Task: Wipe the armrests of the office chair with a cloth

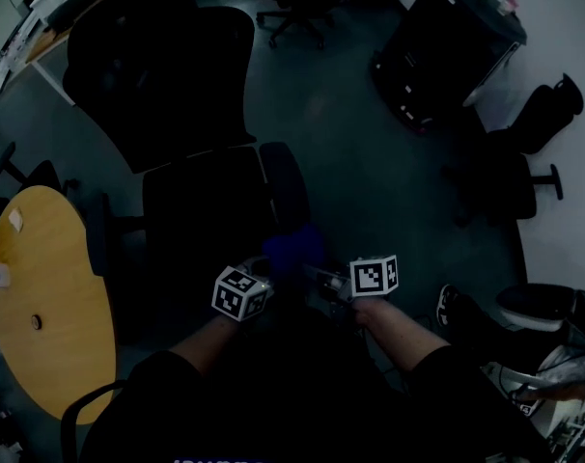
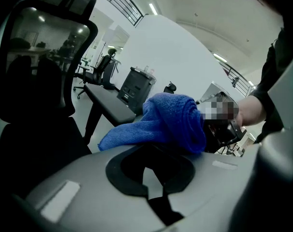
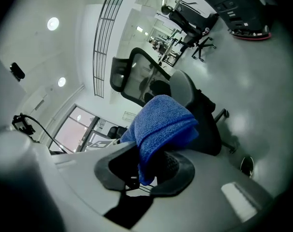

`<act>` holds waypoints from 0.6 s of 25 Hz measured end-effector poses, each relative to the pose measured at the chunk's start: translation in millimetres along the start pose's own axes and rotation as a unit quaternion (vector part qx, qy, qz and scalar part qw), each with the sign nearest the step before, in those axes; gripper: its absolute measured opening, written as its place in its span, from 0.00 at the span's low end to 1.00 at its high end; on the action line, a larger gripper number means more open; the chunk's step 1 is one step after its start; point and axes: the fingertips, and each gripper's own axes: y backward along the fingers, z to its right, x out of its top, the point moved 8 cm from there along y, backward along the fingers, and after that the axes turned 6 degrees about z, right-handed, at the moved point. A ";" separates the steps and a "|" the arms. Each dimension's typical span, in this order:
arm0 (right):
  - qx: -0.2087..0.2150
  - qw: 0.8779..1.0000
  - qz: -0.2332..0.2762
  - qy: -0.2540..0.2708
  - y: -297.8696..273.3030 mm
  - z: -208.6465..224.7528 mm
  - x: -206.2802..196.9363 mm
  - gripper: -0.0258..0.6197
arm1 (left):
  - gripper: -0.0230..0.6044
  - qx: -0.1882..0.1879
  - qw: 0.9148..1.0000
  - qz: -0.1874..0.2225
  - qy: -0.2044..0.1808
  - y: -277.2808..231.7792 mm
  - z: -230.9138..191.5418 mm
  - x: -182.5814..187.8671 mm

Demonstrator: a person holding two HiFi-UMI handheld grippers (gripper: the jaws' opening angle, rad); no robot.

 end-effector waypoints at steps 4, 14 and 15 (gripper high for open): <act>0.008 0.998 0.042 0.035 3.4 -53.3 -48.5 0.17 | 0.06 -0.011 0.999 0.038 -0.024 65.9 24.1 -5.8; 0.051 0.989 0.068 0.122 -23.4 -191.8 -146.7 0.17 | 0.06 0.033 0.992 0.121 0.025 241.5 50.1 -48.5; 0.060 0.988 0.064 0.130 -25.2 -202.1 -151.2 0.17 | 0.06 0.040 0.991 0.129 0.025 254.5 52.6 -49.0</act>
